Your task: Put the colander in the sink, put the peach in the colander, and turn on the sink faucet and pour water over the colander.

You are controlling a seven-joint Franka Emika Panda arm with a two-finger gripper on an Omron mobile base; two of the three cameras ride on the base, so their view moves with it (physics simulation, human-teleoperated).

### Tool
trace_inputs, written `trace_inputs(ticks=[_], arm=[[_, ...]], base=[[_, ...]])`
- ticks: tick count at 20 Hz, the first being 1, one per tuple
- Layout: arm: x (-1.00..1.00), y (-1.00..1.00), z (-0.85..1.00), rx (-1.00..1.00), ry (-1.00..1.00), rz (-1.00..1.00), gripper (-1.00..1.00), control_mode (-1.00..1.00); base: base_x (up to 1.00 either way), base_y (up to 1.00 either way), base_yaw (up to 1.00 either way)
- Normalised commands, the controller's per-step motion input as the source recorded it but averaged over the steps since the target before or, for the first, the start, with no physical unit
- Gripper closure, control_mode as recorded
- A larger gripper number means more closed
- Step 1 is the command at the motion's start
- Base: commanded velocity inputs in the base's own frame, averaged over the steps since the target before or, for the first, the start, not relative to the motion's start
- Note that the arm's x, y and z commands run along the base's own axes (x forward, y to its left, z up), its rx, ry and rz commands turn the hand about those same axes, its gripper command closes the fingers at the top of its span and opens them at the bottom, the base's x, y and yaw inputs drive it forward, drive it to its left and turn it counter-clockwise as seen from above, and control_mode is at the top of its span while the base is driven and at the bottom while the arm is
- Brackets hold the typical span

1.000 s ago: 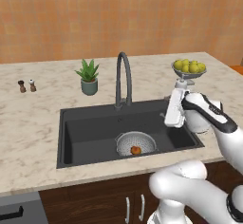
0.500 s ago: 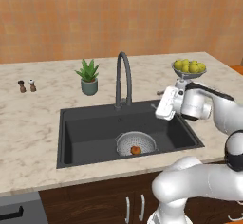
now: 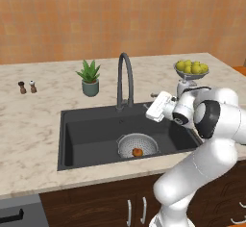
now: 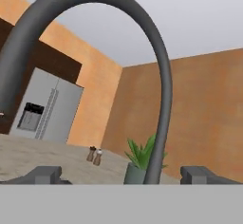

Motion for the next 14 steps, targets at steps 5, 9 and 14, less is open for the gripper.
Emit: trace_inputs(ticks=[5,9,14], arm=[[0.38,0.01,0.00,0.01,0.05,0.00,-1.00,-1.00],[0.24,0.03,0.09,0.00,0.12,0.00,-1.00,-1.00],[0.23,0.16,0.22,0.00,0.11,0.00,-1.00,-1.00]], base=[[0.00,0.00,0.00],[0.00,0.00,0.00],[0.00,0.00,0.00]])
